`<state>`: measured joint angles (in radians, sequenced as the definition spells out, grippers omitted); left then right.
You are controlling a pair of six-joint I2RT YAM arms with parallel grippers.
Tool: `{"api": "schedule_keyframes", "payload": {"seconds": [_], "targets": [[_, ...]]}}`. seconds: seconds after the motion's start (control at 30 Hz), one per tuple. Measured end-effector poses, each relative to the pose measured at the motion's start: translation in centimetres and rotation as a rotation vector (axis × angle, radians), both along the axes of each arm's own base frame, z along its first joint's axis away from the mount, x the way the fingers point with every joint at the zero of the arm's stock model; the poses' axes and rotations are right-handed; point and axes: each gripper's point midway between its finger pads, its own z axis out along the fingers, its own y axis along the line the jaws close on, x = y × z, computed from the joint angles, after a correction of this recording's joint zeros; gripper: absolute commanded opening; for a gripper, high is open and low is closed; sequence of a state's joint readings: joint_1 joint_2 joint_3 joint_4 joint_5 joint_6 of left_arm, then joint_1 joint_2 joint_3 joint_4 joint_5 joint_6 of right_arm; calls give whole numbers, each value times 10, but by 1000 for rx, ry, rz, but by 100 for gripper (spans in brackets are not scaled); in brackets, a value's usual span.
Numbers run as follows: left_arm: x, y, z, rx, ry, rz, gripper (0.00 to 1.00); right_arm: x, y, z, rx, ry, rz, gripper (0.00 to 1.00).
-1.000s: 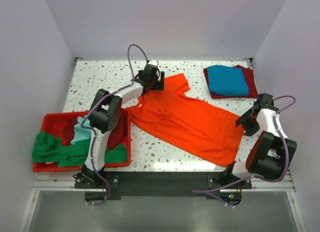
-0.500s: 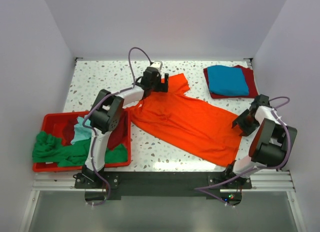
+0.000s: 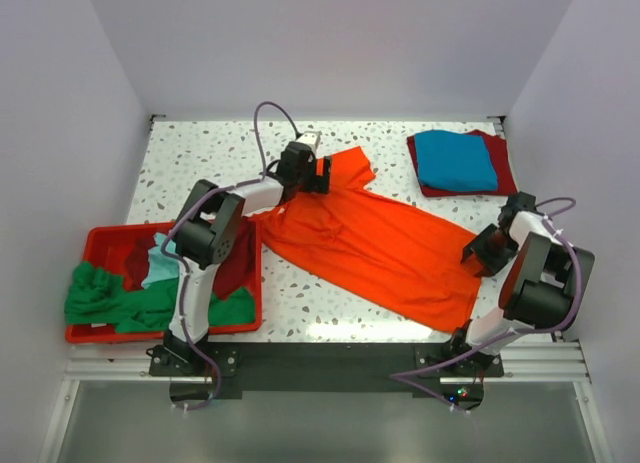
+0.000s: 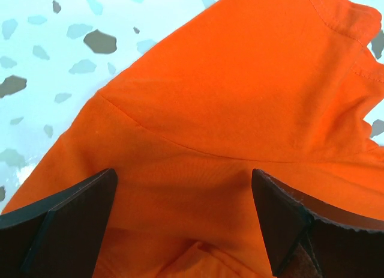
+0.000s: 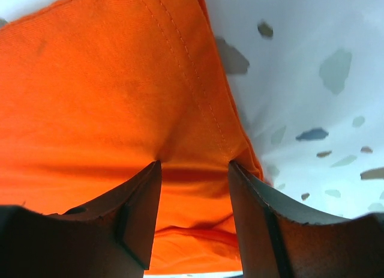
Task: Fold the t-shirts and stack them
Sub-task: Fold the tshirt
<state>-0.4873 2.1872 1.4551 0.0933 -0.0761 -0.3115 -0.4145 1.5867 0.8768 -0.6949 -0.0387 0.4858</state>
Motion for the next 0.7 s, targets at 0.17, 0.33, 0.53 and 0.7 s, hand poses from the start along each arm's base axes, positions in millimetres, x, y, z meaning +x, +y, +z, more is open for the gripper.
{"api": "schedule_keyframes", "payload": {"seconds": [0.17,0.33,0.53,0.7], "targets": [[-17,13,-1,30,46,11,100,-21,13,0,34,36,1,53],[-27,18,-1,47,83,10,100,-33,20,1,64,77,1,53],[-26,18,10,46,108,15,100,-20,4,22,0,56,0,51],[13,-7,69,-48,-7,9,99,6,-19,43,-114,-53,-10,48]]}}
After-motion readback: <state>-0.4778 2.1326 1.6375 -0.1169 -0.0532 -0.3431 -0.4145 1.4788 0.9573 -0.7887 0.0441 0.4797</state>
